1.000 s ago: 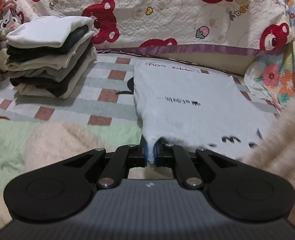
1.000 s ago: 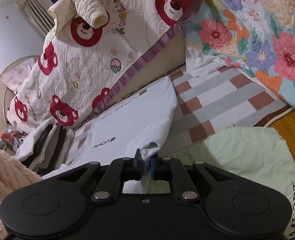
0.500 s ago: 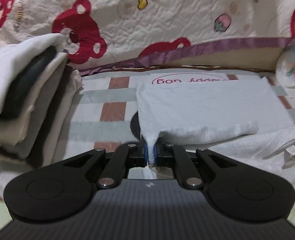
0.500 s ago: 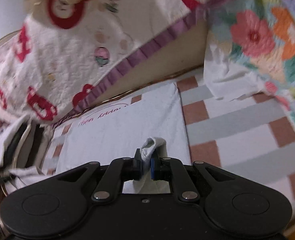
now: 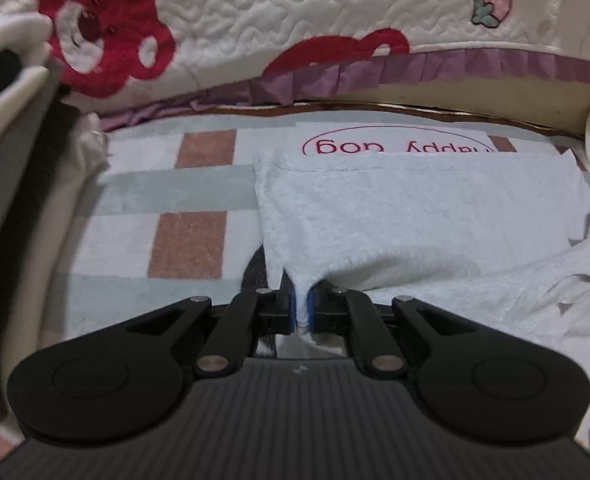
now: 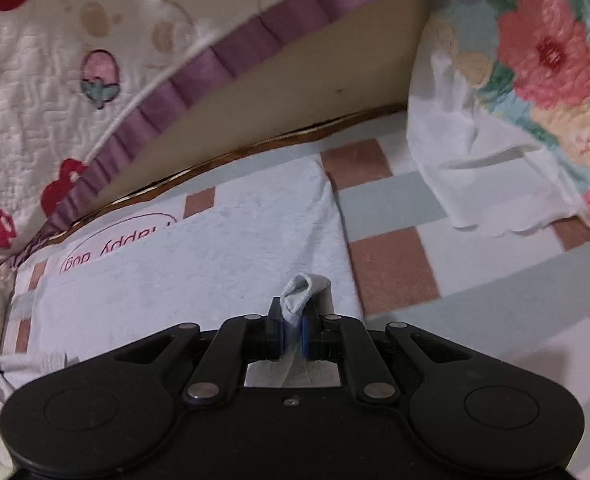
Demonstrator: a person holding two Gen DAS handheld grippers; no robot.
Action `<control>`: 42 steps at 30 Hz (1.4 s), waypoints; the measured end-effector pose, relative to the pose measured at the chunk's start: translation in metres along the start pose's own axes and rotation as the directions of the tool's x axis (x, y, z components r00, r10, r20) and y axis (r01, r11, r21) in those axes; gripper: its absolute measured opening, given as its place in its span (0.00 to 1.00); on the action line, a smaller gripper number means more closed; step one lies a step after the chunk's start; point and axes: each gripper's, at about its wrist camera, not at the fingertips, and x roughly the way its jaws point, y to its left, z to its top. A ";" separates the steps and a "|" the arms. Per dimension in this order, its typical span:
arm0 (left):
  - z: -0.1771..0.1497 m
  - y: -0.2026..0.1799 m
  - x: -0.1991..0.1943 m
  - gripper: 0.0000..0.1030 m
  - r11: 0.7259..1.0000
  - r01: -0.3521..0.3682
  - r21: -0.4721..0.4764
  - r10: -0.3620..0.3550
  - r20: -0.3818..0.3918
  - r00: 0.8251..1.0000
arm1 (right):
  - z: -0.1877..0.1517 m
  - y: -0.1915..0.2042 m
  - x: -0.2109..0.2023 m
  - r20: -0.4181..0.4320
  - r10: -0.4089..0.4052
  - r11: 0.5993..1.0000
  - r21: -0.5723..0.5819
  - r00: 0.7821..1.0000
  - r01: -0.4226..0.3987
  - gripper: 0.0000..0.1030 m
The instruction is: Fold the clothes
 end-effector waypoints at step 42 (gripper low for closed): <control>0.027 0.048 0.091 0.06 0.970 0.161 -0.181 -0.163 0.007 0.987 | 0.067 0.016 0.100 -0.177 -0.166 0.980 0.081 0.970 0.183 0.09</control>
